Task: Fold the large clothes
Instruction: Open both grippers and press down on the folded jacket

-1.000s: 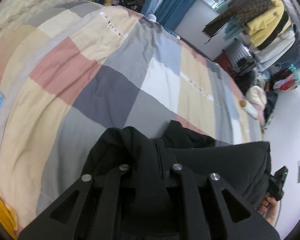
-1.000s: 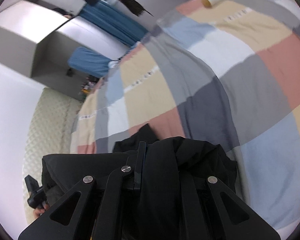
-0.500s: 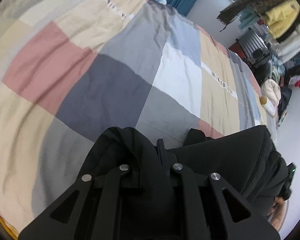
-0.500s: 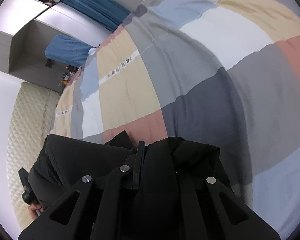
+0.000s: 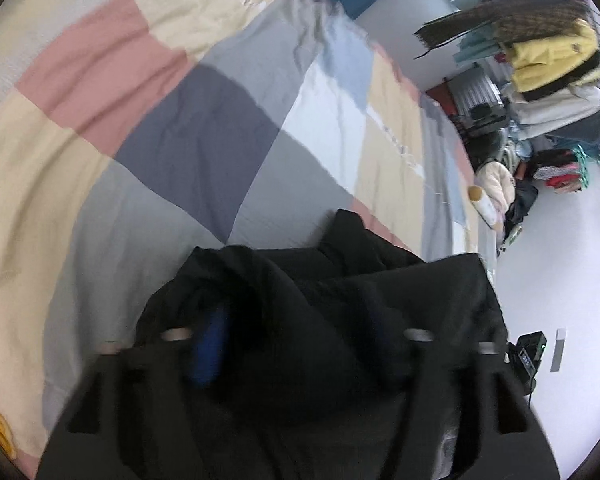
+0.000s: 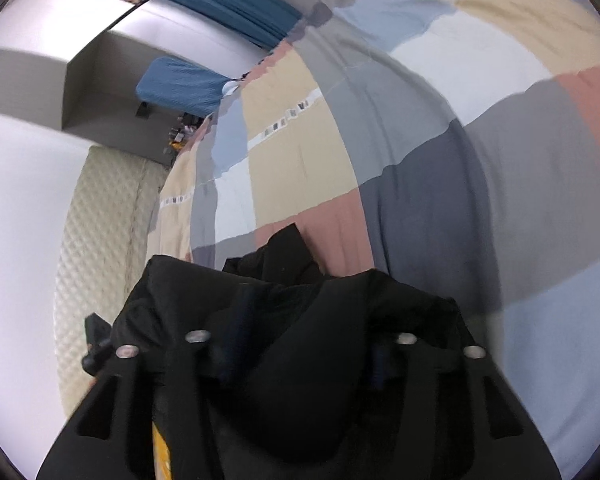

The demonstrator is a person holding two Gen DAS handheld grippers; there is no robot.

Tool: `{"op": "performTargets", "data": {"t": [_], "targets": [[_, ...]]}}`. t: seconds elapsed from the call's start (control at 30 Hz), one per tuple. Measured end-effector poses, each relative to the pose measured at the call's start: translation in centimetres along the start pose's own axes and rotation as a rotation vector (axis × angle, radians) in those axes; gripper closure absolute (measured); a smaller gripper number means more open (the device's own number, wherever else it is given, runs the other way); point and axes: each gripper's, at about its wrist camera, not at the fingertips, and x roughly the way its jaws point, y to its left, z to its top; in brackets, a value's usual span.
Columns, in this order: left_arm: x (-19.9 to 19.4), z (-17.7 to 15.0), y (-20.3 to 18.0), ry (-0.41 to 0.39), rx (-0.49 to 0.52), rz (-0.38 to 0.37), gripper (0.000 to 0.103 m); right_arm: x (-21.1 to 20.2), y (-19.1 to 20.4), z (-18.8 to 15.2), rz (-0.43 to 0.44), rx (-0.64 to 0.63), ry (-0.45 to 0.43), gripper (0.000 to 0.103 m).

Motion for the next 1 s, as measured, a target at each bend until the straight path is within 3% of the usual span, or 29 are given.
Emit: {"op": "performTargets", "data": {"t": [0.1,0.13,0.2,0.3,0.43,0.53,0.73,0.83,1.0], "targets": [[-4.3,-1.6,-2.0,-0.119,0.083,0.028,0.027,-3.0,1.7,-0.9,-0.069,-0.041,-0.048,0.045],[-5.4,-2.1,-2.8,-0.159,0.119,0.035,0.027,-4.0,2.3,-1.0,-0.093,-0.054,-0.073,0.031],[-8.0,-3.7,-5.1,-0.257,0.226,0.061,0.027,-6.6,4.4,-1.4,-0.160,-0.110,-0.149,0.019],[-9.8,-6.4,-8.5,-0.385,0.365,0.093,0.027,-8.3,7.6,-2.5,-0.223,-0.207,-0.219,0.019],[-7.5,-9.6,-12.0,-0.458,0.479,0.101,0.026,-6.8,11.9,-5.8,-0.254,-0.351,-0.282,0.018],[-3.7,-10.7,-12.9,-0.446,0.506,0.110,0.026,-2.9,14.1,-9.0,-0.263,-0.444,-0.286,0.013],[4.8,-11.6,-13.8,-0.396,0.597,0.233,0.026,7.1,14.6,-12.9,-0.324,-0.521,-0.250,0.011],[7.9,-11.1,-13.1,-0.369,0.598,0.276,0.026,10.8,13.8,-13.6,-0.357,-0.539,-0.244,0.011],[9.6,-10.1,-12.9,-0.394,0.596,0.296,0.026,13.3,12.9,-12.3,-0.389,-0.535,-0.306,0.004]]}}
